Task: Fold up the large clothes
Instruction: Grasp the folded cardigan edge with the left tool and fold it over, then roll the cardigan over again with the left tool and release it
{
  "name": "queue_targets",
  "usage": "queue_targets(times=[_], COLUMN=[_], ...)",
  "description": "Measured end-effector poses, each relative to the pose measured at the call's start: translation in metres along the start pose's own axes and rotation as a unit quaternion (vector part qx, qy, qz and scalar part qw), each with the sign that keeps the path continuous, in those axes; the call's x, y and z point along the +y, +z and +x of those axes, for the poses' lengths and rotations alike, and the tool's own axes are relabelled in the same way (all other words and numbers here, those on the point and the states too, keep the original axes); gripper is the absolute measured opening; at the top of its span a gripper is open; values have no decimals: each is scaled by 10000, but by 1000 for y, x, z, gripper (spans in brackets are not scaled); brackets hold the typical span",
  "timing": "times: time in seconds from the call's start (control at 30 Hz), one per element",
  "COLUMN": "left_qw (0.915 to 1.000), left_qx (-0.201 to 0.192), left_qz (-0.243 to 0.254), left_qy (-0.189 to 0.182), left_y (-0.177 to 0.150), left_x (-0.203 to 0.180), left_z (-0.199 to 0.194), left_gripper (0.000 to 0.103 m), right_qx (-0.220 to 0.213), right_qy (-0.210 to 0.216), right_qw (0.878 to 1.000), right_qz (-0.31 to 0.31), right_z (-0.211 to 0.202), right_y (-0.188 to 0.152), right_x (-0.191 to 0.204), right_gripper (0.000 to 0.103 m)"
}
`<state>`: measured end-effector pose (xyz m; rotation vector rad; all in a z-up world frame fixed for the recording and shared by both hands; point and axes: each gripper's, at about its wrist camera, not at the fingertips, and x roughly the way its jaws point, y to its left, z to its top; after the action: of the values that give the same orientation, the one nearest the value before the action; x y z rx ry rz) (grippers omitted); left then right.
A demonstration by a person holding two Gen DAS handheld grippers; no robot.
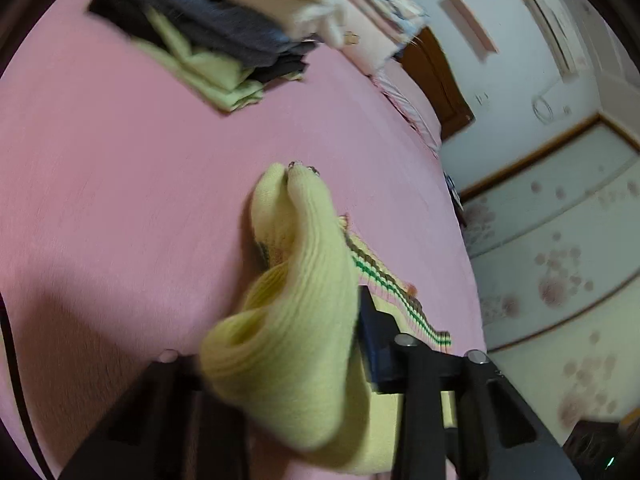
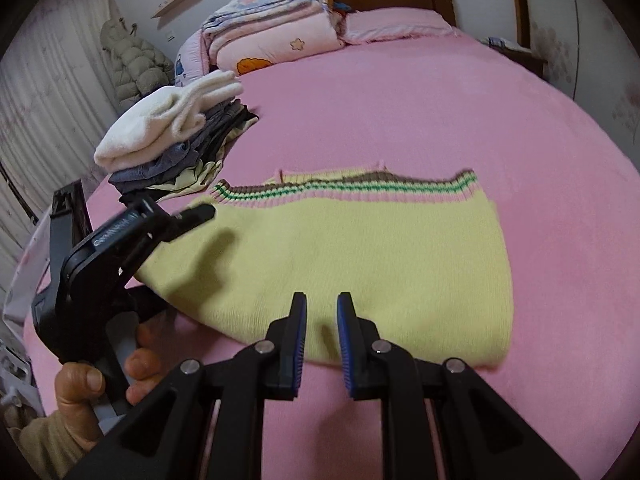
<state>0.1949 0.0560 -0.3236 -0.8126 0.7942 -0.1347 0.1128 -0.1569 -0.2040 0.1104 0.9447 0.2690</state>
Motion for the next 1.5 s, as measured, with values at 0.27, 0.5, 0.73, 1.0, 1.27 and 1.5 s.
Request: queue_targets(times=[0.27,0.5,0.73,1.0,1.27,1.5], left_qw=[9907,9682,9583,9171,8756,9116], left_qx=[-315,27,46,600,972,1306], left_qz=[1321,2501,2845,3939,4727,3853], left_qy=[117,-86,-268,-128,216,-583], left_y=[-6,-38,-43,-111,-165,-117], left_x=[-55,-109,-156,-215,-227,-209], left_z=[-33,-29,-20,26,56,12], left_gripper=[20,19,19,27,74,77], right_qx=[87,425,442,215,241,66], right_qy=[133,771,1180,102,-430,-331], right_qw=[9994,9957,9886,9902,9780,9783], right_qz=[-294,302,821,1376,2027,2044], right_z=[49,76,32,-37,-54,-64], right_y=[8,-1,8,-14,-32,-19], right_x=[23,-1,-53,-135,-180,-180], right_gripper=[14,13,12,12,13,13])
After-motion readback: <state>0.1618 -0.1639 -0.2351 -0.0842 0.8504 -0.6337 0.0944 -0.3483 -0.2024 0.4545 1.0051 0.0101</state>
